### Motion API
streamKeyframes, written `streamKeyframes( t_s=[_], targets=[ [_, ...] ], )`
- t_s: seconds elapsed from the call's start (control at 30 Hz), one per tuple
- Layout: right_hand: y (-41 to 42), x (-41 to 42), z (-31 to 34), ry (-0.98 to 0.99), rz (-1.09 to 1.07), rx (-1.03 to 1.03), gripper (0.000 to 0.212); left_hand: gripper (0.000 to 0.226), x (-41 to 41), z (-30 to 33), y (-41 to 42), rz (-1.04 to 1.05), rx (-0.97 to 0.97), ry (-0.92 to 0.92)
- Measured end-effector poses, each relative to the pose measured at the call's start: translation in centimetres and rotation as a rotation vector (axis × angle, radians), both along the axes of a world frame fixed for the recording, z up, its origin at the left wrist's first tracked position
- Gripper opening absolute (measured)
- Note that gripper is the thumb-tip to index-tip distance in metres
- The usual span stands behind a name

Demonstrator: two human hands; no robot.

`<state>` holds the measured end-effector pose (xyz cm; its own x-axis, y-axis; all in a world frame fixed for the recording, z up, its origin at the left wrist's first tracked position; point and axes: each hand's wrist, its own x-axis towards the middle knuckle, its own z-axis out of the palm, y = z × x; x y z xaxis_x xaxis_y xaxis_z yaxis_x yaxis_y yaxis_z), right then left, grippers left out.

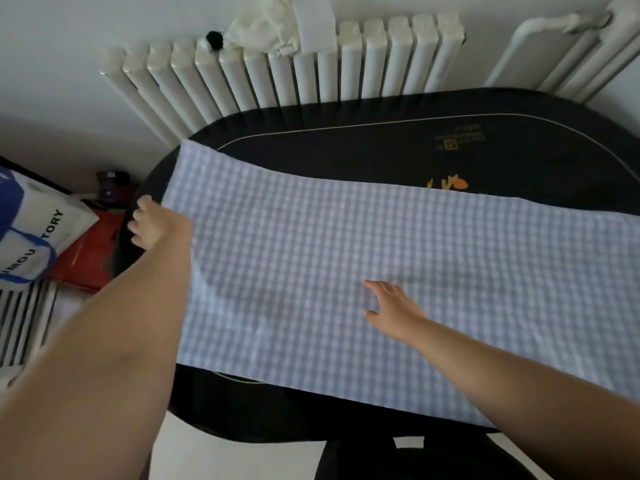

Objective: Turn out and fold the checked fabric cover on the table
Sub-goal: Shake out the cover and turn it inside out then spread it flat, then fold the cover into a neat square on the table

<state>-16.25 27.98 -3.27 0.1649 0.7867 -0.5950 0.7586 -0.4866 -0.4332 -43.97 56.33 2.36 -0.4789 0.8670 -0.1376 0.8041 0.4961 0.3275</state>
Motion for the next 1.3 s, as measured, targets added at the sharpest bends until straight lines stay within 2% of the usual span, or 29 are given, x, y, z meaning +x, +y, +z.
streamKeyframes(
  t_s=[0.07,0.13,0.23,0.33,0.43,0.57,0.67,0.83,1.0,1.13,1.3],
  targets=[
    [-0.1,-0.1,-0.2,-0.014,0.011,-0.001,0.063,0.065,3.5,-0.7,-2.7,-0.201,-0.075,0.079],
    [-0.5,0.1,-0.4,0.004,0.026,0.005,0.062,0.066,8.2,-2.6,-7.2,-0.547,-0.188,0.135],
    [-1.5,0.9,-0.4,0.007,-0.031,0.038,0.057,0.064,15.8,-4.7,-16.0,-1.038,-0.329,0.072],
    [-3.3,3.0,-0.3,-0.042,-0.239,0.107,0.051,0.058,20.9,-5.5,-22.7,-1.33,-0.389,0.028],
    [-6.7,6.5,-0.3,-0.106,-0.463,0.126,0.049,0.061,23.5,-6.2,-25.8,-1.494,-0.479,0.192],
    [-12.7,12.0,-0.4,-0.247,-0.616,0.055,0.049,0.071,26.2,-7.1,-27.7,-1.487,-0.648,0.426],
    [-17.5,16.5,0.0,-0.313,-0.831,-0.012,0.059,0.066,28.9,-6.4,-29.0,-1.465,-0.61,0.535],
    [-24.8,24.3,0.9,-0.35,-1.103,0.013,0.065,0.078,34.6,-5.0,-33.5,-1.56,-0.591,0.398],
    [-30.3,32.2,1.5,-0.421,-1.143,0.04,0.065,0.085,41.4,-5.0,-38.4,-1.54,-0.669,0.328],
    [-34.0,38.6,1.0,-0.319,-1.192,0.023,0.073,0.091,44.6,-5.9,-40.2,-1.372,-0.72,0.297],
    [-36.2,45.4,-0.4,-0.005,-1.272,-0.069,0.085,0.099,45.9,-7.0,-40.9,-1.292,-0.69,0.343]
  ],
)
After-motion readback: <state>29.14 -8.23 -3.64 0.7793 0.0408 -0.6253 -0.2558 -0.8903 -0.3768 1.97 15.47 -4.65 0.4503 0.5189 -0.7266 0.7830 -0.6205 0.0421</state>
